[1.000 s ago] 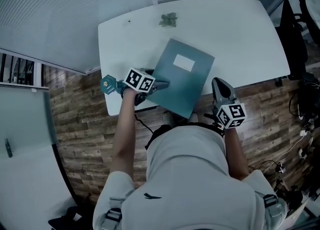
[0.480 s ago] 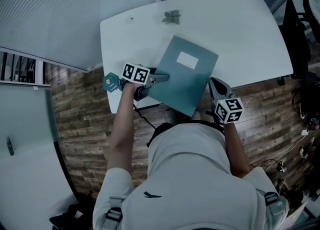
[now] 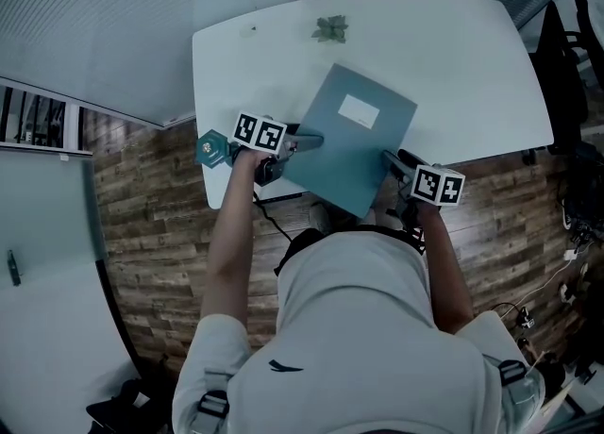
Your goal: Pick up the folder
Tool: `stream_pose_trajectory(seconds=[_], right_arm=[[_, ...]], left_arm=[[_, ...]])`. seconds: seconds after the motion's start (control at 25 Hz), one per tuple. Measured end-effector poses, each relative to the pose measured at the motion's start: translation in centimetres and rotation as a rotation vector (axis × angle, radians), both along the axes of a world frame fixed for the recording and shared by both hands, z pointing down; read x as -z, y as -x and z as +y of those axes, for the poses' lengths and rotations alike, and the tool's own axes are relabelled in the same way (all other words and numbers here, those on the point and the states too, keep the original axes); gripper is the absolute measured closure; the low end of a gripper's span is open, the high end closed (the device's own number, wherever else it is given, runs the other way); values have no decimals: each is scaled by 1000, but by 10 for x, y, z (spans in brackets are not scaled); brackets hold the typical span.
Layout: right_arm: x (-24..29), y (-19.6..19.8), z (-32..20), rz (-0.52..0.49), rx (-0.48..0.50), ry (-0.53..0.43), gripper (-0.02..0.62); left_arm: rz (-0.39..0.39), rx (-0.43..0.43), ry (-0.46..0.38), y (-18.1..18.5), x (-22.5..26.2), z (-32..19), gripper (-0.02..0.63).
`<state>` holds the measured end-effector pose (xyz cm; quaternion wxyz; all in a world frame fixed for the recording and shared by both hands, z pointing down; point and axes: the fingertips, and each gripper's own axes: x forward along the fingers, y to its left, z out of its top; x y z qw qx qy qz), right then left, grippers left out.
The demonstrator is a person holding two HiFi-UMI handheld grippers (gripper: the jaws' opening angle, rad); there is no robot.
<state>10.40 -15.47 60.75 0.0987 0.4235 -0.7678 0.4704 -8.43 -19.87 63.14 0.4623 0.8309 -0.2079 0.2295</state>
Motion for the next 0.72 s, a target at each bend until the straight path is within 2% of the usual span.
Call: stream_pose_trajectory(seconds=[0.08, 0.44, 0.56, 0.72], right_arm=[[-3, 5, -3, -17, -17, 34, 329], [-19, 8, -15, -97, -169, 157, 270], [-21, 9, -16, -110, -214, 158, 255], [-21, 11, -19, -77, -294, 120, 235]], left_arm=[[4, 5, 4, 0, 1, 0, 218], [55, 87, 42, 4, 2, -5, 247], [54, 99, 41, 3, 2, -5, 247], [70, 162, 69, 6, 1, -9, 248]])
